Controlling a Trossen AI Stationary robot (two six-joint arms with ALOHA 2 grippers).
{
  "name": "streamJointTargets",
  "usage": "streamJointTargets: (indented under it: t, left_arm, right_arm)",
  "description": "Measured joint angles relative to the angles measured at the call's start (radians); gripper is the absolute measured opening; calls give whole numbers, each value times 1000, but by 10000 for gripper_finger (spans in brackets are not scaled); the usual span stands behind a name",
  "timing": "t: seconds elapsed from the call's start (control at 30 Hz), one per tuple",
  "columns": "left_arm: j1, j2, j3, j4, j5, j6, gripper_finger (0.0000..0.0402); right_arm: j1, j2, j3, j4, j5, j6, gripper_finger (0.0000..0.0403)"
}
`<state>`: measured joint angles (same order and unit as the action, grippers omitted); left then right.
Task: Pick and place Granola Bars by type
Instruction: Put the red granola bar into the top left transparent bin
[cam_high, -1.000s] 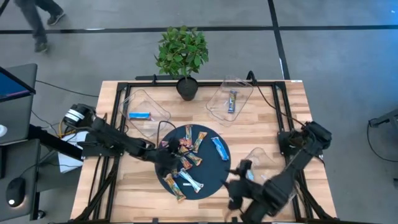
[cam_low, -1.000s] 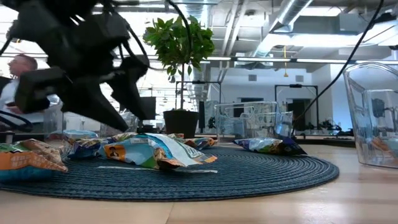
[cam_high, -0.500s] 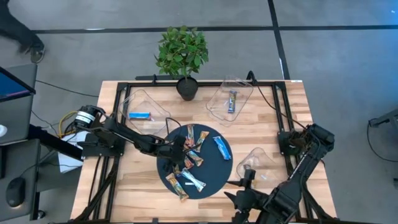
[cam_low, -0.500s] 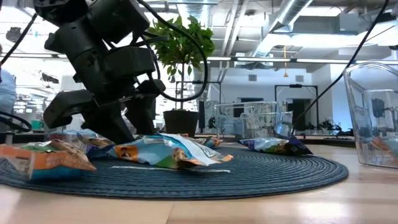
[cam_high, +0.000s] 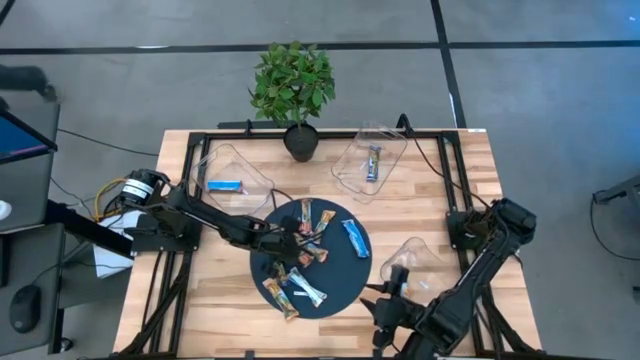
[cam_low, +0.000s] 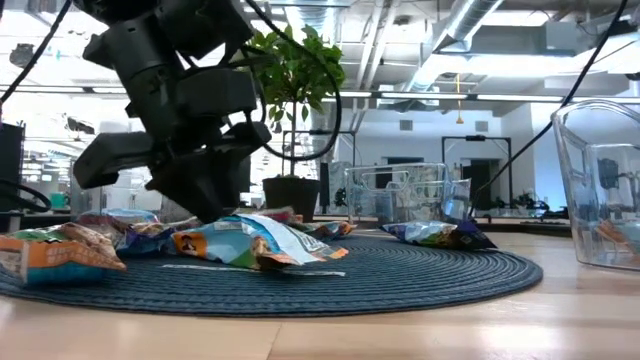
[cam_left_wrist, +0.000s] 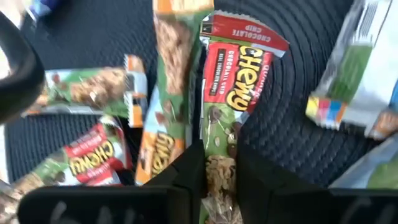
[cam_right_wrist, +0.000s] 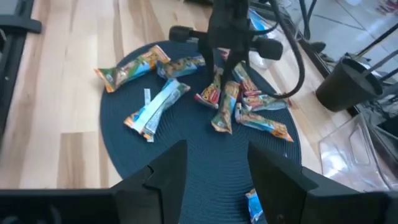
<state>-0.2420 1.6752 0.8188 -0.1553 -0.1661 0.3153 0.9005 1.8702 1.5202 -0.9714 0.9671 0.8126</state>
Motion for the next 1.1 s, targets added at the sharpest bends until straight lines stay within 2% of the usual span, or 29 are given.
streamJointTargets:
  t: [0.37,0.53,0.63,0.77,0.97,1.1]
  left_arm:
    - [-28,0,100,-54,-3,33,67]
    - [-62,0,204,-194,-119,56,67]
    - [-79,0,286,-330,-215,53,67]
    - [-99,0,392,-594,-355,-14,66]
    - [-124,0,518,-999,-548,-229,56]
    - [-127,-2,545,-1262,-634,-423,55]
  right_arm:
    - [0,0,-21,32,1,2,160]
    - [0,0,-21,36,1,2,160]
    - [0,0,-21,36,1,2,158]
    - [0,0,-21,37,2,2,157]
    - [0,0,-21,39,3,2,156]
    - [0,0,-21,45,3,2,153]
